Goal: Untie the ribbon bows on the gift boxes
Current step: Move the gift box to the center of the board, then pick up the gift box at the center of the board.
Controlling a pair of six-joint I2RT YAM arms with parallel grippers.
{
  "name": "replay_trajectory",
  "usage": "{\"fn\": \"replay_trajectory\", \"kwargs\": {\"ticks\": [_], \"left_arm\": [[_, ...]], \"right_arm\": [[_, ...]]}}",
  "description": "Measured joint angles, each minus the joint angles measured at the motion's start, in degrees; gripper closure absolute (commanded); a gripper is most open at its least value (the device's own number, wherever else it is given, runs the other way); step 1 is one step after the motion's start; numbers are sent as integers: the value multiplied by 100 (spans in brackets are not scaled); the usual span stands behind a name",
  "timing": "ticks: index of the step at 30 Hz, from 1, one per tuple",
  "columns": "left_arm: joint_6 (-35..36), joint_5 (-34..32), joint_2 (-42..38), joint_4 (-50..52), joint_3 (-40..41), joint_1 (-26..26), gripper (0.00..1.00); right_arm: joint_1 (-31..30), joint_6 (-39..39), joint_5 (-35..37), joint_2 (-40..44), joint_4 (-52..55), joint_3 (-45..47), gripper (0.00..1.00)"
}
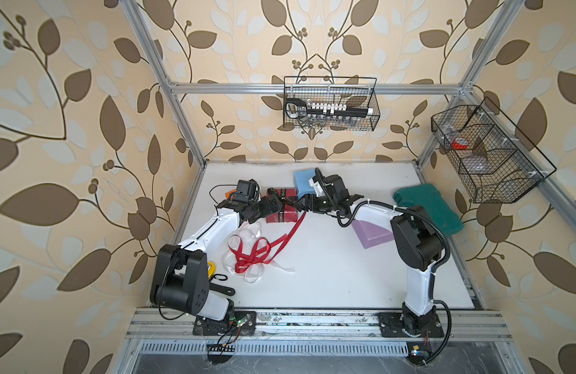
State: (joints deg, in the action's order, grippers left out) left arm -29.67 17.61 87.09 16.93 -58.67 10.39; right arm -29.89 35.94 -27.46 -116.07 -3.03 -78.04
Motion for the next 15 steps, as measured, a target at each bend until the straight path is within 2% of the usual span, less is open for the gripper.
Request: {"fn": "replay_trajectory", "kwargs": {"ticks": [5,15], "left_arm": [[-68,39,667,-260,-125,-35,1],[-42,229,1397,-817,-564,-37,1]], "right_arm": [[0,98,-116,-389,-118,-251,29],[0,313,-284,-907,-284,-728,33]]}}
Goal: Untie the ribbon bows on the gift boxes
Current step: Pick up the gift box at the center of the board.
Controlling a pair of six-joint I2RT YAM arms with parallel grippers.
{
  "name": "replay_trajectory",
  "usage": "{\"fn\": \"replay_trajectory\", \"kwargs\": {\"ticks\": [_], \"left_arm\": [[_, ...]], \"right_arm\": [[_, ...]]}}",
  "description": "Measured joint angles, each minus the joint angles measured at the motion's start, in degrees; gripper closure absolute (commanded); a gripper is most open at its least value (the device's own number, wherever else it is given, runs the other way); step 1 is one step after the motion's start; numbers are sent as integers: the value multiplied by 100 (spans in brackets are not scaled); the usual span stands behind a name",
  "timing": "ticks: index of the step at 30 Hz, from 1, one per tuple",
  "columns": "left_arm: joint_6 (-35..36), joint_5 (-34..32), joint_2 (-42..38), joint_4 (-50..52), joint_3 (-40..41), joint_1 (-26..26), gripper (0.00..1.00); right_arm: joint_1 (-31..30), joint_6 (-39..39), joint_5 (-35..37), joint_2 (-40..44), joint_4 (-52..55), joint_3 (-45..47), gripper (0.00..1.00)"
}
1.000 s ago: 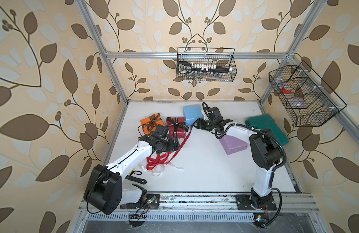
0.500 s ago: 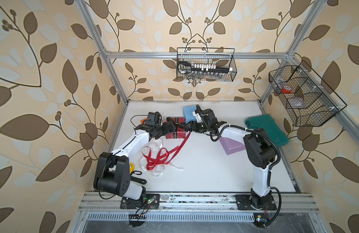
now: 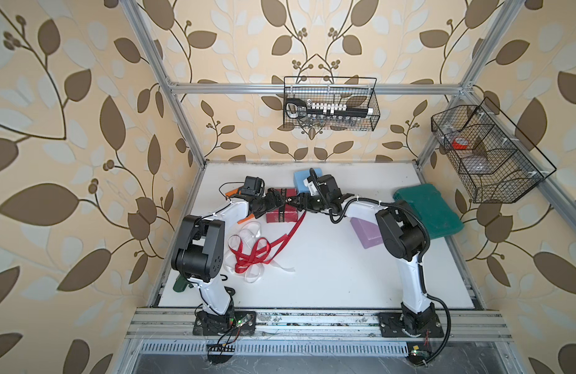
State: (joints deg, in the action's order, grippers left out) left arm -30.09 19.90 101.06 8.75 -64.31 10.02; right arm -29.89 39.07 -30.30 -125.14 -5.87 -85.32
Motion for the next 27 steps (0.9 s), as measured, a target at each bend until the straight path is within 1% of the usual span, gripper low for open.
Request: {"fn": "replay_trajectory", "kwargs": {"ticks": [5,8,11,15,21,27], "left_arm": [[-20,385,170,-326,0,-74,1],[-79,542,170,-581,83,-133,5],[-157,651,170,-754,212,-168,7],[-184,743,146,-822,264,-168,9],[-212,774,-153,-767,313,-4,9],[-387,693,-584,-588,389,468,9]], "right_arm": [[35,101,-42,-131,-87,-96,40],[46,151,-33,-131,-127,-96,46],[55,166,-31,-125,-133,-76,48],[70,166,-13,7,-127,52,48],[94,140,61,570,-79,319,49],[133,-31,284,1523,-37,874,49]]}}
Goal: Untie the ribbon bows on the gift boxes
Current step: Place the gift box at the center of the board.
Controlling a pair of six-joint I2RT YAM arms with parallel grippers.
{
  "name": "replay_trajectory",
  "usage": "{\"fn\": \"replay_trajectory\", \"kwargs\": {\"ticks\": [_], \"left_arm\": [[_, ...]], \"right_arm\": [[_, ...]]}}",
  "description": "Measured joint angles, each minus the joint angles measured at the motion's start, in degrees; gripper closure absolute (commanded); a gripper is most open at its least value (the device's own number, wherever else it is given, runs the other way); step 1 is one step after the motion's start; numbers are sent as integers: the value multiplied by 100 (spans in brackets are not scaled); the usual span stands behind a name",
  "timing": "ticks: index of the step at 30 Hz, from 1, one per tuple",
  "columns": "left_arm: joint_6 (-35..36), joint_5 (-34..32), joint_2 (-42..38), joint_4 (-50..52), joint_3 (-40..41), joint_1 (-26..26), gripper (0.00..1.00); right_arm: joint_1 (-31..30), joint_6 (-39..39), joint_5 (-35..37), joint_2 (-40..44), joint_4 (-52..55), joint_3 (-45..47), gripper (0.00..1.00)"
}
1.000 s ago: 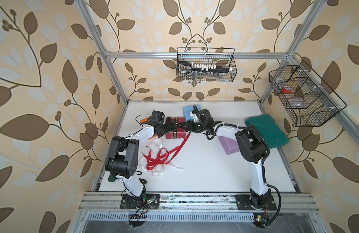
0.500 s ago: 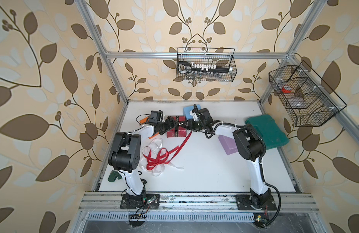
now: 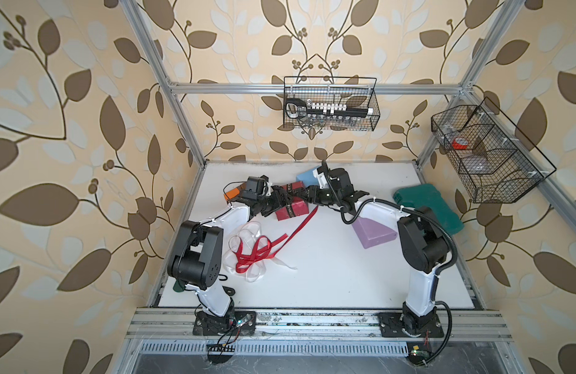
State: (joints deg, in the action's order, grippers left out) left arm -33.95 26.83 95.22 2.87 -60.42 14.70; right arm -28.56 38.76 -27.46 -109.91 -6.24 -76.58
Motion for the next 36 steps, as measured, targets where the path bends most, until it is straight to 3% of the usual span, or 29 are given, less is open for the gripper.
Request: {"fn": "replay_trajectory", "kwargs": {"ticks": [8,18,26,29,36], "left_arm": [[-278,-94,-149,219,461,931,9],[-614,-442,-188,85,669,1604,8],[-916,-442,-308,-420,671,2074,6],[-1067,-321,-385,-619,688,2216,1],[-933,-168,-748,-229,656,2439,1]], "right_arm": [[31,-107,236,1119,-280,1602,49],[-70,122,415,1967,-219,3480,46],[-177,-66,584,3040,1034,3842,32],[-142,-284,730,3314,1547,3827,27],[153,-835,890,3742,2074,3799,17]]}}
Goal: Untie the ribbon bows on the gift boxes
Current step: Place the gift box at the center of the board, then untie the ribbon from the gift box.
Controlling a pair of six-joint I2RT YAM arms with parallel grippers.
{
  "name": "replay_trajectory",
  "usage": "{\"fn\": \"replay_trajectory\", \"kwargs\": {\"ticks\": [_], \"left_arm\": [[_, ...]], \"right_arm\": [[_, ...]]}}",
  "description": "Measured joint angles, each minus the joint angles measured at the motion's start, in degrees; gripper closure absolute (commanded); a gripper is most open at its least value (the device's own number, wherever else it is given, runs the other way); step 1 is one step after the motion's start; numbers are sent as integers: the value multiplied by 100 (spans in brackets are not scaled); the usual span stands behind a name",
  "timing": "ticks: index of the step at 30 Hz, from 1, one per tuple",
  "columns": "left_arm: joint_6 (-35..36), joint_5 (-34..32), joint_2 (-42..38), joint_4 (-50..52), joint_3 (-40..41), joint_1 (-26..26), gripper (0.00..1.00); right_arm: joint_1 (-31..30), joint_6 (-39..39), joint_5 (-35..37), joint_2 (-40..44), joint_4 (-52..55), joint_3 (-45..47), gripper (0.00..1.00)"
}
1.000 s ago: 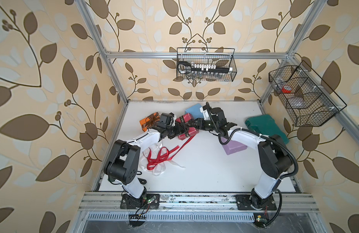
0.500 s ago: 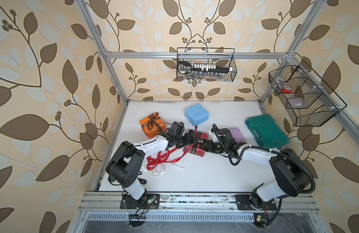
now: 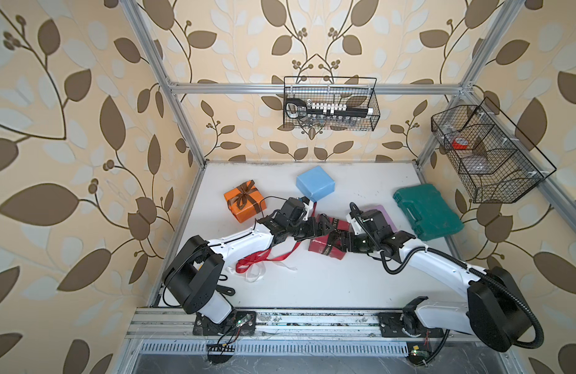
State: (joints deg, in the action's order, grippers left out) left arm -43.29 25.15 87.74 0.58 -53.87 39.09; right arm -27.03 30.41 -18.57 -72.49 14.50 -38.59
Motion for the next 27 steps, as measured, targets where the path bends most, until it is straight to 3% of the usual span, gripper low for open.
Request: {"fn": "replay_trajectory", "kwargs": {"ticks": [9,14,18,23,27], "left_arm": [[402,-111,-4,715,-201,-17,1],[785,-636,-260,1401,-407,-221,1],[940,-748,-614,1613,-549,-555,1],[968,-472,-610,1589,-660,-957,1],[938,-269,-551,1563,-658,-951,5]], "right_arm": [[127,-444,302,551,511,-92,17],[155,-741,503,601,935,-557,31],[146,-815,372,643,984,-789,51],[-42,-868,240,426,970,-918,52],[-192,-929,225,107,970,-927,54]]}}
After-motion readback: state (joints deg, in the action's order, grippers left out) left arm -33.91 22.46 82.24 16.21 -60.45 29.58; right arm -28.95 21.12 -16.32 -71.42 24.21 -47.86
